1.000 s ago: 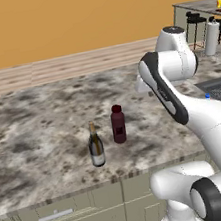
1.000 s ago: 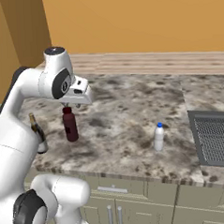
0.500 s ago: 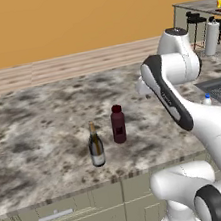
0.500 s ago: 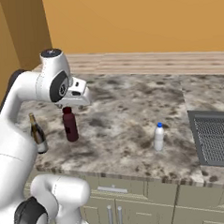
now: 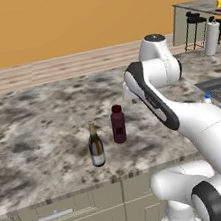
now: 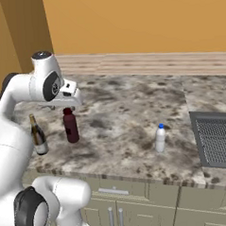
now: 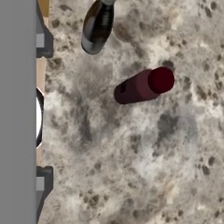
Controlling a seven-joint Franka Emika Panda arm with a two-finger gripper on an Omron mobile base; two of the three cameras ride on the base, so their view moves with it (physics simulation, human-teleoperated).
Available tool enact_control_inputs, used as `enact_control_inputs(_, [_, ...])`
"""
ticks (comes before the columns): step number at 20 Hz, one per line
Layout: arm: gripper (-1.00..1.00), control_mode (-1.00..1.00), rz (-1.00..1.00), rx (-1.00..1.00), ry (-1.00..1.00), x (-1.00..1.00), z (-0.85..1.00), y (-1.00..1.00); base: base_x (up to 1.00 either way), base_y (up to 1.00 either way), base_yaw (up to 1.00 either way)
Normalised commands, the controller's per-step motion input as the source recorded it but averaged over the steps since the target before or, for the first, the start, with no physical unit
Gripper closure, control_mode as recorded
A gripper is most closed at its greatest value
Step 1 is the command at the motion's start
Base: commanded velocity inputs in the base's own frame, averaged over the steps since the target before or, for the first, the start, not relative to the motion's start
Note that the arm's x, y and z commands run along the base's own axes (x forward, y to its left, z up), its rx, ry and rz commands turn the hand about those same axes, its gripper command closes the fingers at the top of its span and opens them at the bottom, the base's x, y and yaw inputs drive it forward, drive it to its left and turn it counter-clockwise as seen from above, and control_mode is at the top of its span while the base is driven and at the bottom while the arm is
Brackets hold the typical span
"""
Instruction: Place the drinks on the dining counter in a tight cluster.
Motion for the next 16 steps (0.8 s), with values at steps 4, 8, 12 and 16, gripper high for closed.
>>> enact_control_inputs(4, [-1.00,-1.00,0.00,0.02,0.09,0.39,-0.10,0.40,0.00,0.00,0.00])
enact_control_inputs(8, [-1.00,-1.00,0.00,0.00,0.04,0.39,-0.14,0.29,0.00,0.00,0.00])
enact_control_inputs(12, [-1.00,-1.00,0.00,0.00,0.00,0.33,-0.18,0.21,0.00,0.00,0.00])
enact_control_inputs(16, [-1.00,-1.00,0.00,0.00,0.00,0.25,-0.19,0.13,0.00,0.00,0.00])
